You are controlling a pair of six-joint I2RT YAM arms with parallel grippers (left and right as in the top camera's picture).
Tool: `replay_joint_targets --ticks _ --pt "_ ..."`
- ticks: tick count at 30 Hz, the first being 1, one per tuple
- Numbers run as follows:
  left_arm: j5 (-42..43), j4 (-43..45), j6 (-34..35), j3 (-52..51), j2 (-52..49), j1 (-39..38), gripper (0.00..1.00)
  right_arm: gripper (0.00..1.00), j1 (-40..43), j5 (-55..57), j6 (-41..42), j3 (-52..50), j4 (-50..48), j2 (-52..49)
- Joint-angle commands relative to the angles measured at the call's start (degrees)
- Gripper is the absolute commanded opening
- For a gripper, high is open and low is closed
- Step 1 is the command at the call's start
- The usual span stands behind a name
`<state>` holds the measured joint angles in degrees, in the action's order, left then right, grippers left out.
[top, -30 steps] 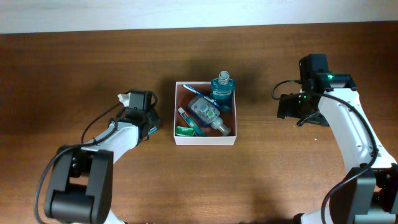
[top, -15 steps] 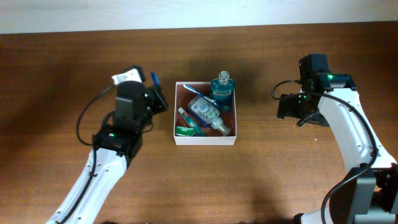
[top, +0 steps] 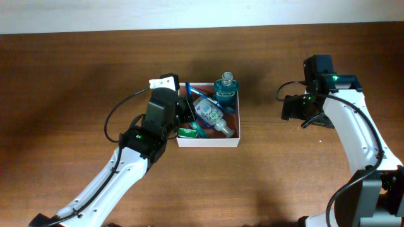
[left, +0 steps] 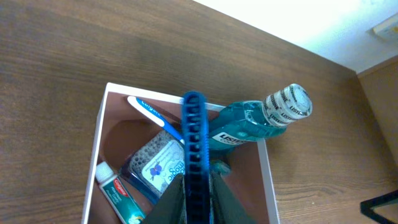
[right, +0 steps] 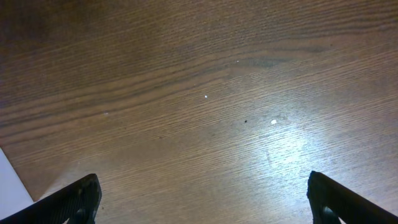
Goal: Pack container
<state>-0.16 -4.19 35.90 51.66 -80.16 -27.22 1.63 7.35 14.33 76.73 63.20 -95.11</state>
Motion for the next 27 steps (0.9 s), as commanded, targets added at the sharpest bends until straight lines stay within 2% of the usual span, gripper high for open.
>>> replay_joint_targets --ticks 1,4,11,19,27 --pt "0.4 0.8 0.1 0.6 -0.3 -0.2 0.99 0.99 0.3 -0.3 -0.4 0.4 0.0 -0.2" --pt "-0.1 1.2 -0.4 0.6 -0.3 0.4 0.99 0.99 0.3 -0.3 -0.4 0.4 0.0 -0.2" --pt "-4.4 -0.1 -7.6 0.6 -0.3 6.0 0.99 0.99 0.3 -0.3 -0.4 0.4 0.0 -0.2" --pt "-23.9 -9.1 -7.8 0.6 -0.3 16.1 0.99 0.99 0.3 -0.3 -0.4 0.4 0.0 -0.2" --pt "-24.7 -13.8 -7.8 0.6 -0.3 19.9 0.99 0.99 0.3 -0.3 -0.4 0.4 0.0 -0.2"
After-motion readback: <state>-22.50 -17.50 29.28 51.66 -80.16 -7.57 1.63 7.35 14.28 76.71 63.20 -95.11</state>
